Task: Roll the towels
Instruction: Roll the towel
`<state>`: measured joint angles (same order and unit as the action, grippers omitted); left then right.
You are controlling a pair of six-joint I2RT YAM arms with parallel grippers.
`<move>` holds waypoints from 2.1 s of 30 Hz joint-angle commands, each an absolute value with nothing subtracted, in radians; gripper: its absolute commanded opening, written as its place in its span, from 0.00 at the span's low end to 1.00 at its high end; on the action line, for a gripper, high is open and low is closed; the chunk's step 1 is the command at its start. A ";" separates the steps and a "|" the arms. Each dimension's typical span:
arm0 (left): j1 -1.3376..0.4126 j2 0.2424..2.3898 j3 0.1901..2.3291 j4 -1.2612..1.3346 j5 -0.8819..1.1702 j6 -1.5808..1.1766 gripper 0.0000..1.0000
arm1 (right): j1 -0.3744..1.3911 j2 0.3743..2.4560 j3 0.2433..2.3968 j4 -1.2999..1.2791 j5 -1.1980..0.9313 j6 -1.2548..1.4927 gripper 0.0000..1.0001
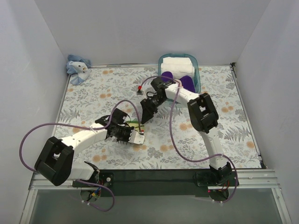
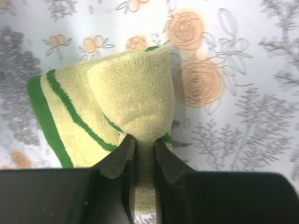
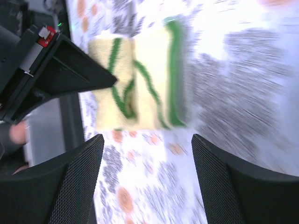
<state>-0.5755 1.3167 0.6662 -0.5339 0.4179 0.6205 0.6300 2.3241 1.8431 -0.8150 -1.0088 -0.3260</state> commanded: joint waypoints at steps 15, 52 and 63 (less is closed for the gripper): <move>-0.411 1.969 1.219 -1.176 0.727 0.580 0.04 | 0.544 1.738 1.528 -0.666 -0.718 -0.474 0.56; -0.183 2.119 1.391 -1.173 0.860 0.650 0.30 | 0.989 1.936 1.321 -0.437 -0.475 -0.637 0.01; 0.138 1.856 1.312 -1.187 1.025 0.692 0.50 | 0.839 2.179 1.587 -0.779 -0.791 -0.531 0.01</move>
<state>0.1013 1.9682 1.3533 -1.2312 0.9745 0.6418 0.8677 2.0918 1.5261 -0.5598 -0.6559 -0.5766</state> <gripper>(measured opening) 0.487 0.091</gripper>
